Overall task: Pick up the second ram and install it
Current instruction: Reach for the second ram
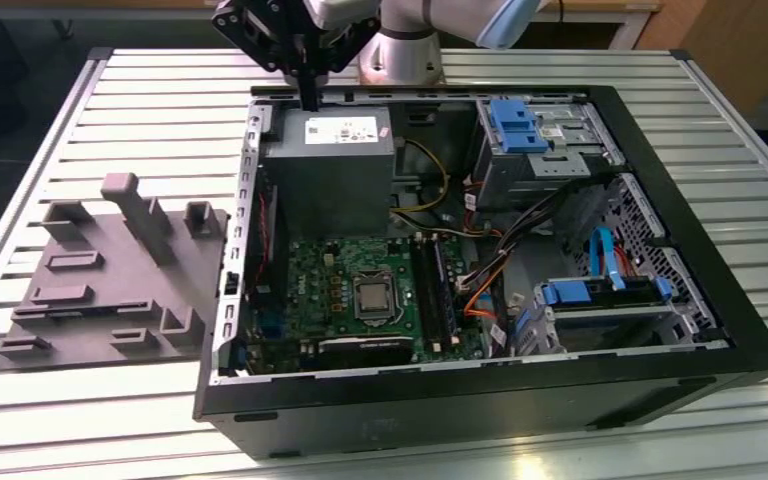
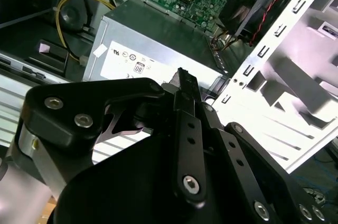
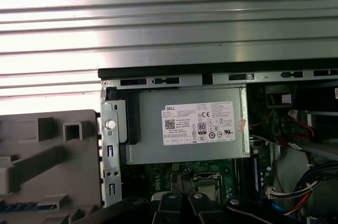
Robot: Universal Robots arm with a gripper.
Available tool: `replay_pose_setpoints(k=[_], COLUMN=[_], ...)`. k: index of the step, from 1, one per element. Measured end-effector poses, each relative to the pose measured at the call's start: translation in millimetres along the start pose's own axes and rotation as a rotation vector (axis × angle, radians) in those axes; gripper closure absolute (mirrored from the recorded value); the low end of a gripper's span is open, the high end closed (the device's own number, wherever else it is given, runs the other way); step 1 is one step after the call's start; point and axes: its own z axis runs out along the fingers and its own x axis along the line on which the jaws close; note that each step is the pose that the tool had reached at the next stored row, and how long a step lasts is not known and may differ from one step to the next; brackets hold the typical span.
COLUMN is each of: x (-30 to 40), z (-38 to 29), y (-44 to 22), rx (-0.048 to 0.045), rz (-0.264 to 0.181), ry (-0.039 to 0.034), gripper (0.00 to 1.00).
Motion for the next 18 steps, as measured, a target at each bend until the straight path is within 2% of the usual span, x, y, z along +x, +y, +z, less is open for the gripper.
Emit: replay_pose_setpoints(k=[18], x=[7.8], z=[-0.1], y=[-0.6], rx=[-0.0001], rz=[0.0], ry=[0.0], gripper=[0.89])
